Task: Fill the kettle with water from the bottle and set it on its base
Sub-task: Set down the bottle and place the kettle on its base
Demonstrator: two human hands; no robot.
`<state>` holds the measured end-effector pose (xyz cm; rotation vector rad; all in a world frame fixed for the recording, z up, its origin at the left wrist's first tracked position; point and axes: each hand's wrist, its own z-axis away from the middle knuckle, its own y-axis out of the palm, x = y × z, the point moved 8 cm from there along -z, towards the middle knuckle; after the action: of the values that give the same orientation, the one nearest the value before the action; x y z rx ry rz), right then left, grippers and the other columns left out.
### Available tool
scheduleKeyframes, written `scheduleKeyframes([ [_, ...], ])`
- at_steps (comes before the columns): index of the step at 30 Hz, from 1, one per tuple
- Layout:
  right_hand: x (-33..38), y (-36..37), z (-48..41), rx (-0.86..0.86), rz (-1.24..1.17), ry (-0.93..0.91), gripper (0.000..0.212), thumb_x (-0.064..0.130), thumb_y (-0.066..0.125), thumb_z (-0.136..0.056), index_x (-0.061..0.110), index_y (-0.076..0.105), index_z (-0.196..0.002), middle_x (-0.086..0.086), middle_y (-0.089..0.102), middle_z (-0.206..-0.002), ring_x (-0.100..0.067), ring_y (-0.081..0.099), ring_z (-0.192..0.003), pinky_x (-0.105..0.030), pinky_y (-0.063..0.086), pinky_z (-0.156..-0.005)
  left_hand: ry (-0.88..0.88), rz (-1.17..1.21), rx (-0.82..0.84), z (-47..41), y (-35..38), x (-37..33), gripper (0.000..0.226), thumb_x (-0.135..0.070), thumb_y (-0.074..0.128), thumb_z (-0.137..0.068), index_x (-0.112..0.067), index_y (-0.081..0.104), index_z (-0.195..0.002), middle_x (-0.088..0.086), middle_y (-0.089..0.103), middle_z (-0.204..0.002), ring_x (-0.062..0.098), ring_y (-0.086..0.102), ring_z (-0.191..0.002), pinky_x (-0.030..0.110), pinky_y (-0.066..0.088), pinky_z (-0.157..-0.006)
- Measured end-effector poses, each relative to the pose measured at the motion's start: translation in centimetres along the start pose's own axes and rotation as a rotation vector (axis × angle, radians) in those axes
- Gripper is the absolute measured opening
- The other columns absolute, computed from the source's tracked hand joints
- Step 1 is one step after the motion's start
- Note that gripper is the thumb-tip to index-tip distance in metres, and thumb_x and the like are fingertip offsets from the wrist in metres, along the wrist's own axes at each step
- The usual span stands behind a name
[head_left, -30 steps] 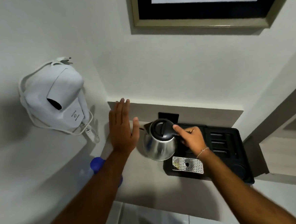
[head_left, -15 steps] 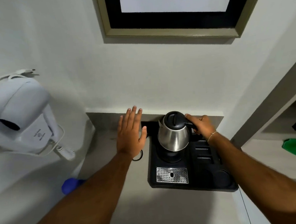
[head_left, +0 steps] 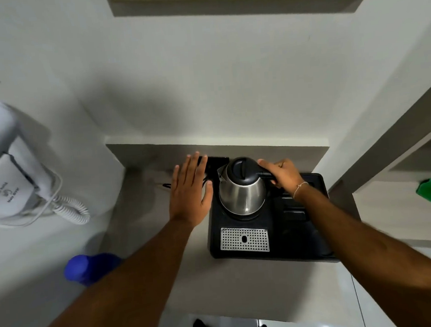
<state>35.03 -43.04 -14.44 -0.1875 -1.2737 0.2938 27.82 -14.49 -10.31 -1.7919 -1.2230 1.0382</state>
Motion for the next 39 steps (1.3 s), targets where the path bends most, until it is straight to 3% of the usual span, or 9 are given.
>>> scheduleKeyframes([
  [9,0.3,0.1,-1.0,0.068,0.073,-0.028,0.069,0.069,0.073,-0.080,0.017,0.054,-0.040,-0.008,0.047,-0.040,-0.021,0.040,-0.036,-0.031,0.036,-0.052,-0.015,-0.008,-0.008,-0.6,0.7,-0.1,0.073,-0.036,0.040,-0.103,-0.024,0.015,-0.170,0.001,0.018,-0.179,0.019,0.011,-0.167,0.049,0.012,-0.135],
  [16,-1.2,-0.8,-0.8,0.027,0.007,-0.023,0.070,0.059,0.075,-0.089,0.007,0.053,-0.048,-0.009,0.045,-0.040,-0.022,0.037,-0.038,-0.033,0.036,-0.053,-0.020,-0.007,0.006,-0.5,1.0,0.0,0.073,-0.036,0.039,-0.103,-0.026,0.013,-0.171,-0.001,0.017,-0.179,0.018,0.010,-0.167,0.048,0.011,-0.136],
  [31,-0.3,-0.7,1.0,0.001,0.016,-0.033,0.070,0.053,0.069,-0.099,0.024,0.050,-0.039,0.001,0.049,-0.045,-0.012,0.044,-0.040,-0.027,0.041,-0.056,-0.009,0.004,0.063,0.2,0.0,-1.8,0.068,-0.036,0.037,-0.103,-0.023,0.023,-0.169,0.001,0.024,-0.177,0.020,0.016,-0.166,0.048,0.012,-0.135],
  [33,-0.6,-1.1,1.6,-0.039,-0.022,-0.030,0.063,0.053,0.066,-0.102,0.022,0.057,-0.048,-0.009,0.054,-0.054,-0.015,0.049,-0.049,-0.029,0.043,-0.062,-0.001,-0.003,0.063,0.2,-0.5,-1.9,0.068,-0.036,0.036,-0.103,-0.023,0.024,-0.168,0.002,0.024,-0.177,0.021,0.016,-0.166,0.049,0.013,-0.135],
  [35,-1.2,-1.6,2.1,-0.100,-0.076,-0.013,0.059,0.054,0.060,-0.105,0.009,0.060,-0.066,-0.016,0.056,-0.065,-0.022,0.053,-0.062,-0.033,0.043,-0.070,0.012,-0.008,0.060,0.4,-0.9,-1.9,0.067,-0.035,0.036,-0.103,-0.023,0.026,-0.168,0.002,0.025,-0.177,0.021,0.018,-0.166,0.049,0.014,-0.135],
  [37,-1.7,-1.6,2.4,-0.143,-0.111,0.025,0.055,0.059,0.052,-0.107,0.010,0.063,-0.085,-0.018,0.056,-0.076,-0.024,0.054,-0.073,-0.036,0.043,-0.076,0.017,-0.013,0.051,0.5,-1.2,-1.7,0.066,-0.034,0.038,-0.104,-0.022,0.027,-0.168,0.002,0.027,-0.176,0.022,0.019,-0.165,0.049,0.015,-0.135],
  [39,-1.8,-1.5,2.7,-0.175,-0.127,0.057,0.051,0.061,0.046,-0.108,0.014,0.060,-0.092,-0.015,0.052,-0.084,-0.024,0.050,-0.079,-0.037,0.041,-0.078,0.011,-0.021,0.043,0.6,-1.5,-1.3,0.066,-0.033,0.038,-0.104,-0.022,0.028,-0.167,0.002,0.028,-0.176,0.022,0.021,-0.165,0.050,0.016,-0.134],
])
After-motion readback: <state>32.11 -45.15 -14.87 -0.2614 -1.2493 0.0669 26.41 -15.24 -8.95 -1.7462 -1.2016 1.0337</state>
